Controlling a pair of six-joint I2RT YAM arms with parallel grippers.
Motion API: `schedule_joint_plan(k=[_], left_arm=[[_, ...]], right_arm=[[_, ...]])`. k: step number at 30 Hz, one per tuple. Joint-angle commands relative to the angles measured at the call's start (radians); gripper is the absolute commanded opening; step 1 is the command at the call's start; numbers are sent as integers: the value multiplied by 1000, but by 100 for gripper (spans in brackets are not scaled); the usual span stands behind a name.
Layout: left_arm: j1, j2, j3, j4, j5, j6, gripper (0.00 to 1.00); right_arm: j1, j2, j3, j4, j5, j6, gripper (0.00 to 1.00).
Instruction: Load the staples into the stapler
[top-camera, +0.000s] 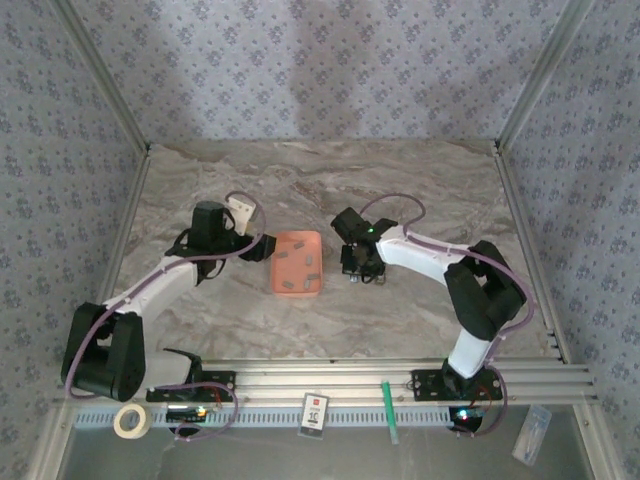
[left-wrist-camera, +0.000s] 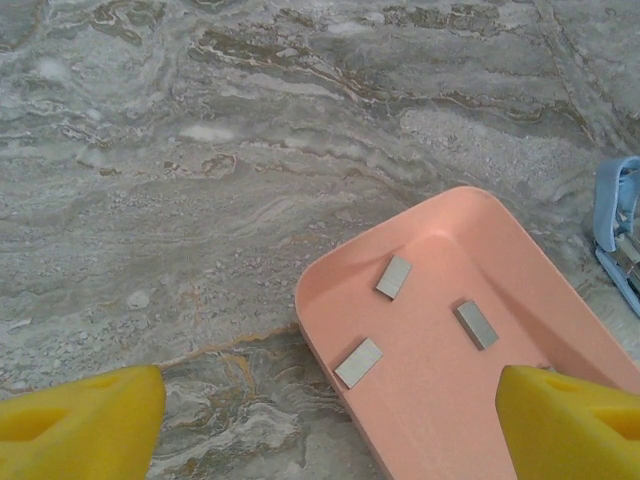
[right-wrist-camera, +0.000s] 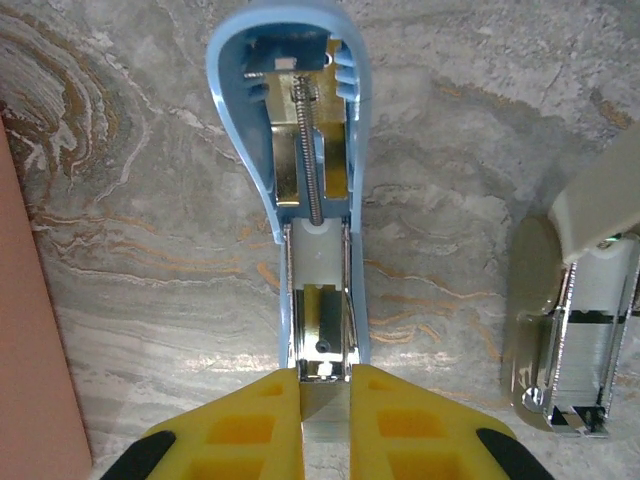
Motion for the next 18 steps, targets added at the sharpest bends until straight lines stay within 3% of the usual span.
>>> schedule_joint_plan(k=[1, 18], left_arm=[[-6, 7, 28, 3, 22, 18, 86], [-9, 9, 31, 3, 24, 21, 86]], right_arm=[[-6, 21, 36, -20, -8, -21, 14], [-14, 52, 41, -27, -13, -34, 14]])
